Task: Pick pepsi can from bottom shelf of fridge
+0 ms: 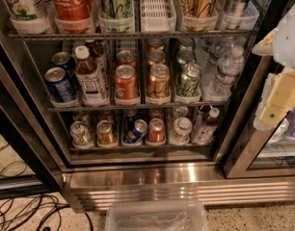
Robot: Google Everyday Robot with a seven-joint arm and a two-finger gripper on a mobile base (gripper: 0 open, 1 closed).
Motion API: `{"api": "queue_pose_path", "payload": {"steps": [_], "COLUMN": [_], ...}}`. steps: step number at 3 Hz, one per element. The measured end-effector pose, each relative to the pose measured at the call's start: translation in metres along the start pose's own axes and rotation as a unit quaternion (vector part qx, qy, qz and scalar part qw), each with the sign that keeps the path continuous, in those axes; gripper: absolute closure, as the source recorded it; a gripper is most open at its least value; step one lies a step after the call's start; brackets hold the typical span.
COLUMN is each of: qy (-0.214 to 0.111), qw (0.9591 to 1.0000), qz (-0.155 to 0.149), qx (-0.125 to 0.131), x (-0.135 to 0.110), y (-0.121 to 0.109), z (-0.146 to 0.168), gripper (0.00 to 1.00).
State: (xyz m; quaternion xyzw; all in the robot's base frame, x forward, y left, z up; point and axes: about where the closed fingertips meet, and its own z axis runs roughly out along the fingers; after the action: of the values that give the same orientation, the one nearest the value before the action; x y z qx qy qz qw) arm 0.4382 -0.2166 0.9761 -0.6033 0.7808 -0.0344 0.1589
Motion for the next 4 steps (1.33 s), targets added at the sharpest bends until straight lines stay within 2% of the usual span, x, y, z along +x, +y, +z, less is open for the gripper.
{"api": "queue_pose_path", "payload": {"steps": [1, 2, 4], "qy": [0.0, -0.001, -0.027], "qw": [1.0, 0.9998, 0.9975], "qz": [0.0, 0.002, -0.027], "qx": [0.001, -0.021, -0.059], "x": [-0.002, -0.001, -0.014], "y": [0.0, 0.019, 0.095], "z": [0.001, 0.034, 0.139], "gripper": [0.0, 0.0, 0.0]}}
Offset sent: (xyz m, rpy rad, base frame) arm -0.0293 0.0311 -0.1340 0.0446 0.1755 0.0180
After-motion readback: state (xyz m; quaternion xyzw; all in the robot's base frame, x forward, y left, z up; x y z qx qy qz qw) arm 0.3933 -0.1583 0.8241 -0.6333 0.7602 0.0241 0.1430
